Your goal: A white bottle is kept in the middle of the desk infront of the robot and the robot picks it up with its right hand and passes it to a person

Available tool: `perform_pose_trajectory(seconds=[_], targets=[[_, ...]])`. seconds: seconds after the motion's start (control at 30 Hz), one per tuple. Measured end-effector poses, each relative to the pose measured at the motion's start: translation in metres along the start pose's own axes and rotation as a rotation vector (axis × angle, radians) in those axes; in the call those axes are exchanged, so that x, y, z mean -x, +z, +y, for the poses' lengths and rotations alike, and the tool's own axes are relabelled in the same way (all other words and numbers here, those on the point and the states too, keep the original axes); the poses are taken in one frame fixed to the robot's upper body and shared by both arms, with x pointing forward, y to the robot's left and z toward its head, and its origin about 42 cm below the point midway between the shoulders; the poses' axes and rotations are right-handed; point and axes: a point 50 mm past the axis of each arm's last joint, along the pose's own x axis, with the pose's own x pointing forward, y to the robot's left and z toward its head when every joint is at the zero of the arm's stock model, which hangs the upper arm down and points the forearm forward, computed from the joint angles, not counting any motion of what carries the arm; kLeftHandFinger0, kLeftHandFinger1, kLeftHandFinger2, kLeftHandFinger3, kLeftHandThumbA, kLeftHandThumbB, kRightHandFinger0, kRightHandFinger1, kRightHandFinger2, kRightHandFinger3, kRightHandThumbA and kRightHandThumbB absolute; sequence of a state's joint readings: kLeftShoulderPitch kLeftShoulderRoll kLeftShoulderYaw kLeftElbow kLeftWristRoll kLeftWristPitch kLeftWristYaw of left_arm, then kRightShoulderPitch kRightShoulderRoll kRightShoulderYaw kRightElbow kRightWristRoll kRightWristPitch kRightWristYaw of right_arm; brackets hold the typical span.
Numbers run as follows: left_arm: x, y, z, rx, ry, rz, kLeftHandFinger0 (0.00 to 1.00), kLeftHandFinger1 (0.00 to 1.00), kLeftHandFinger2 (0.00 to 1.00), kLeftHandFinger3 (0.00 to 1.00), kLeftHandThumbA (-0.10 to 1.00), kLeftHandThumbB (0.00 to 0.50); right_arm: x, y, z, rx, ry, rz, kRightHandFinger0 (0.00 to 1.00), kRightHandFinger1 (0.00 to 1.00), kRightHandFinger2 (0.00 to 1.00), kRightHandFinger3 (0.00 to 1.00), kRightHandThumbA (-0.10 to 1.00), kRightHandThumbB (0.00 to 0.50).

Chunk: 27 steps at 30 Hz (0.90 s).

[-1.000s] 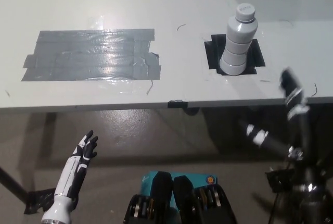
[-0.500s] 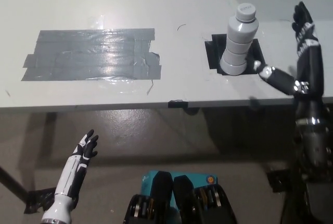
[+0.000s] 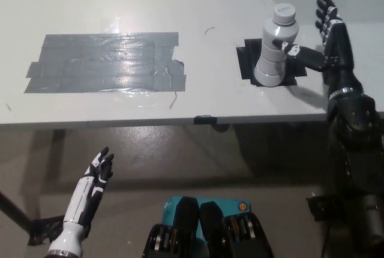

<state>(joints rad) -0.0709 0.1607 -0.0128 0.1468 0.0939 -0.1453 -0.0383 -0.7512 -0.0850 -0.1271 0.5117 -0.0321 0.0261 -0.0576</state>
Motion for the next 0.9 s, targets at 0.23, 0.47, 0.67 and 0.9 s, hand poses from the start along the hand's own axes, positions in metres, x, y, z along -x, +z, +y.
perform_pose_trajectory(seconds=[0.23,0.47,0.67,0.9], targets=[[-0.003,0.002,0.000,-0.001,0.000,-0.007,0.97,1.00,1.00,1.00,0.95,0.191,-0.008,-0.007,0.007,0.001,0.025,0.066,1.00,1.00,1.00,1.00,1.00,0.500],[-0.005,0.004,0.000,-0.001,0.000,-0.015,0.98,1.00,1.00,1.00,0.94,0.201,-0.007,-0.019,0.014,0.011,0.061,0.110,1.00,1.00,1.00,1.00,1.00,0.500],[-0.006,0.005,0.000,-0.001,-0.001,-0.019,0.97,1.00,1.00,1.00,0.94,0.181,-0.006,-0.031,0.018,0.019,0.087,0.154,1.00,1.00,1.00,1.00,1.00,0.500],[-0.007,0.006,0.001,-0.002,-0.007,-0.021,0.98,1.00,1.00,1.00,0.95,0.182,-0.013,-0.040,0.023,0.026,0.103,0.213,1.00,1.00,1.00,1.00,1.00,0.500]])
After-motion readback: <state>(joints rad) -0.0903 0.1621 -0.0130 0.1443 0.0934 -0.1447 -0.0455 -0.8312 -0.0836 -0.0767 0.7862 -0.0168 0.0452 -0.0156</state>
